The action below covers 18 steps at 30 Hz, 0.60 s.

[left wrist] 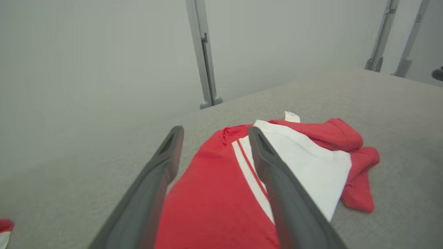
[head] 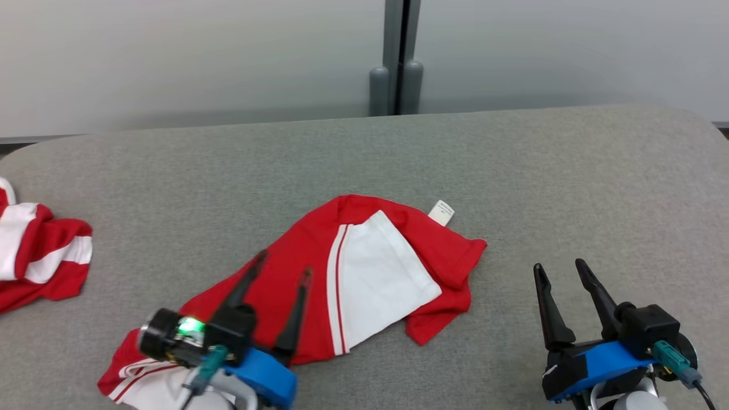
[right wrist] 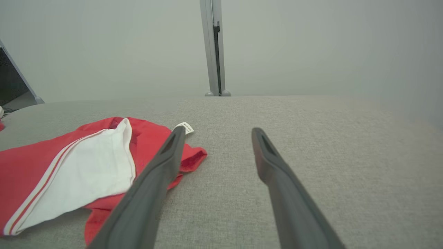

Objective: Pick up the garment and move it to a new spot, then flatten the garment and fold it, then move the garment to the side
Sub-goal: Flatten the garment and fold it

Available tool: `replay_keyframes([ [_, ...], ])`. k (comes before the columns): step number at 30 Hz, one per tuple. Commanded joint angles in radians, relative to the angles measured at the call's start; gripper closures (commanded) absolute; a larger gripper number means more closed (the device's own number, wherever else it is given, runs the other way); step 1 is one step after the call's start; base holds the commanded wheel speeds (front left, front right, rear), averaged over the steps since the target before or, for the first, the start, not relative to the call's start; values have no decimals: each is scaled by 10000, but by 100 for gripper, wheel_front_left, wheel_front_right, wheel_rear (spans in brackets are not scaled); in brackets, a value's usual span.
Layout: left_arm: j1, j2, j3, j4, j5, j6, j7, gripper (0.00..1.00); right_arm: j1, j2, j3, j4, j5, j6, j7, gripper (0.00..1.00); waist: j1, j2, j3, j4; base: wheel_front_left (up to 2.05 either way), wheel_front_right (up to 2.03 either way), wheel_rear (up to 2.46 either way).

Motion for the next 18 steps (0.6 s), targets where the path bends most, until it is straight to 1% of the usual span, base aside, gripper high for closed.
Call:
replay_keyframes([
  [1, -200, -56, -179, 224, 126, -151, 94, 0, -84, -51, -6, 29, 66, 1, -58, 0, -1, -1, 24, -102, 0, 0, 0],
  [3, -429, -172, -567, 742, 243, -418, 314, 0, -133, -48, -30, 50, 77, 1, -83, 0, -1, -1, 85, -241, 0, 0, 0],
  [9, -756, -329, -1497, 2174, 494, -938, 959, 0, -226, -50, -49, 81, 141, 1, -146, 0, -1, -1, 256, -566, 0, 0, 0],
  [13, -888, -387, -1952, 2992, 531, -1123, 1308, 0, -247, -50, -54, 121, 132, 1, -191, 0, -1, -1, 346, -687, 0, 0, 0],
  [18, -1151, -523, -2303, 4106, 589, -1205, 1579, 0, -361, -48, -36, 187, 131, 3, -222, 0, -1, -1, 393, -755, 0, 0, 0],
])
